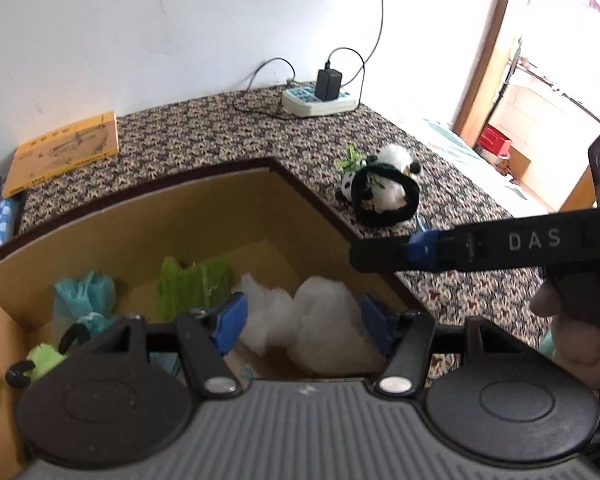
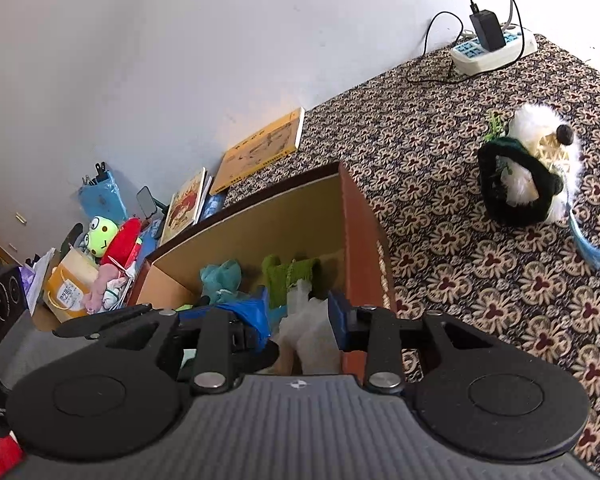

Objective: Organize soft objects
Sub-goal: 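Grasp the black-and-white panda plush by its dark ear with the right gripper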

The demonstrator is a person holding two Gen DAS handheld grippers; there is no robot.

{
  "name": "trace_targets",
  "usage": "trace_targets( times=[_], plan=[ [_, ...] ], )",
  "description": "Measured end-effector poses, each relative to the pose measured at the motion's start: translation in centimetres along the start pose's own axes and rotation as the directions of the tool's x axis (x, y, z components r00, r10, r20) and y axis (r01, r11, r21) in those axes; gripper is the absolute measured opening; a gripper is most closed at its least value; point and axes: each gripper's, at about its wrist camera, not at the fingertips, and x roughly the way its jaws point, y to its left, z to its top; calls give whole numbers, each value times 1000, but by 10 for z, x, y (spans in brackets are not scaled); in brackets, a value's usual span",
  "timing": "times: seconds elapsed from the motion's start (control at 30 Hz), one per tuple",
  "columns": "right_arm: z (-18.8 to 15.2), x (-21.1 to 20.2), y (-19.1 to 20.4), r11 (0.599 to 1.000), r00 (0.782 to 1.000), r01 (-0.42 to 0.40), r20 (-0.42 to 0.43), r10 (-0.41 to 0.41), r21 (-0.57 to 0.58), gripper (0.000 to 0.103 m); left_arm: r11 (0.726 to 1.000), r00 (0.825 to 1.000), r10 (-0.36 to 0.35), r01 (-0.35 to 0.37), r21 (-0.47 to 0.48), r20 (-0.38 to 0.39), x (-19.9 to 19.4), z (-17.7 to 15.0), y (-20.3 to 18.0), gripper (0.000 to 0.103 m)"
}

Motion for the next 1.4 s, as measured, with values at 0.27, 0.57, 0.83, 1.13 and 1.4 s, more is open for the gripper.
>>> trace_targets(
  times=[0.27,0.57,0.83,1.13,1.4],
  plan=[
    [29,-26,-39,999,998,-32,52,31,31,16,1000,998,4,-3,-23,60,4,30,-37,64],
    [57,-47,-108,994,991,105,77,-106,17,16,1000,998,-9,8,15,58,51,60,-105,64],
    [78,-39,-151,993,993,112,46,-110,-38,16,999,999,33,-33,13,6,115,70,-140,64],
    [94,-14,-165,997,999,22,-27,-24,-73,16,990,990,137,-137,16,-18,167,78,-156,62],
    [100,12,-174,997,997,-16,-76,10,-74,16,989,988,144,-145,-13,-59,190,79,-151,37]
  ],
)
